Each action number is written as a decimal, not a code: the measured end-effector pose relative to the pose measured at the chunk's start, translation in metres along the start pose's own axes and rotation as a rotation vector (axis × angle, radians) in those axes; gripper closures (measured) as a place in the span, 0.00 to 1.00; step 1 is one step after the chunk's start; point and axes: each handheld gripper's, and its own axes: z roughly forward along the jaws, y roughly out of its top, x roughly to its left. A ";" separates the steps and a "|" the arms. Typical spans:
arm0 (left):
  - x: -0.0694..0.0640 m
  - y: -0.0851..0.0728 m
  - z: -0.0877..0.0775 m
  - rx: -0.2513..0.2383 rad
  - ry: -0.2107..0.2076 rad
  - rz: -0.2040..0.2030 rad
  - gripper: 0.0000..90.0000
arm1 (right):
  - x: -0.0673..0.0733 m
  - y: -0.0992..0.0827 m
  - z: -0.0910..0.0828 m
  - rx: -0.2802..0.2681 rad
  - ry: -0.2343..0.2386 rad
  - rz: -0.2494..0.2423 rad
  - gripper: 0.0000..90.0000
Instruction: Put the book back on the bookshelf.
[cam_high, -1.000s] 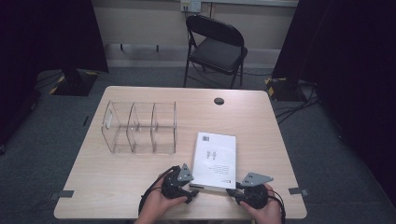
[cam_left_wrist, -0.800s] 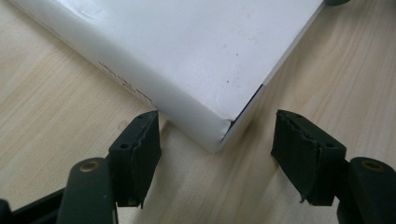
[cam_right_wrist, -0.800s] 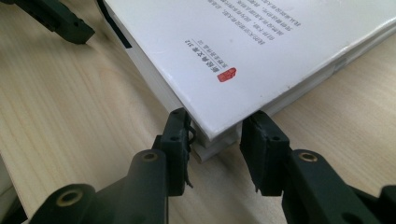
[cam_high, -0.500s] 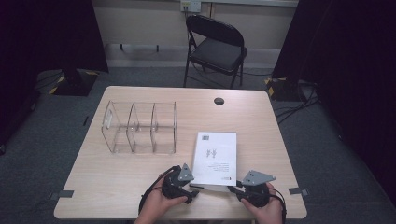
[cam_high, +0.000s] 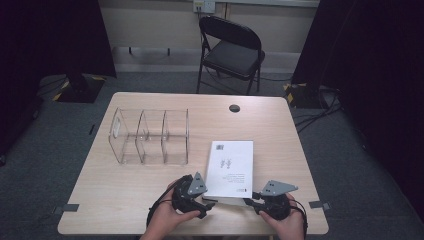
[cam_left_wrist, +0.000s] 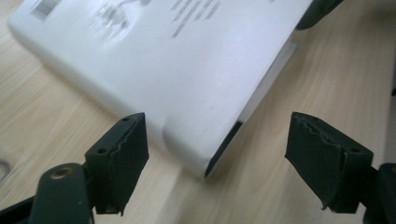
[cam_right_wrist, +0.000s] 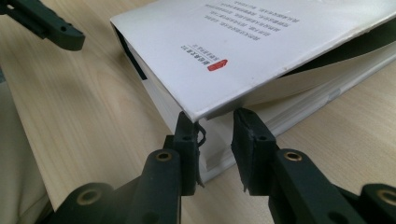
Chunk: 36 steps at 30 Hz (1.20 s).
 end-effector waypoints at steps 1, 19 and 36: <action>0.000 0.000 0.000 0.000 0.000 0.000 0.22 | 0.000 0.000 0.000 0.000 -0.001 0.001 0.79; -0.015 0.038 0.045 0.003 0.065 0.172 0.13 | 0.001 0.004 -0.004 -0.012 0.002 0.007 0.78; -0.012 0.044 0.060 0.013 0.119 0.200 0.06 | 0.001 0.006 -0.006 -0.016 0.007 0.013 0.78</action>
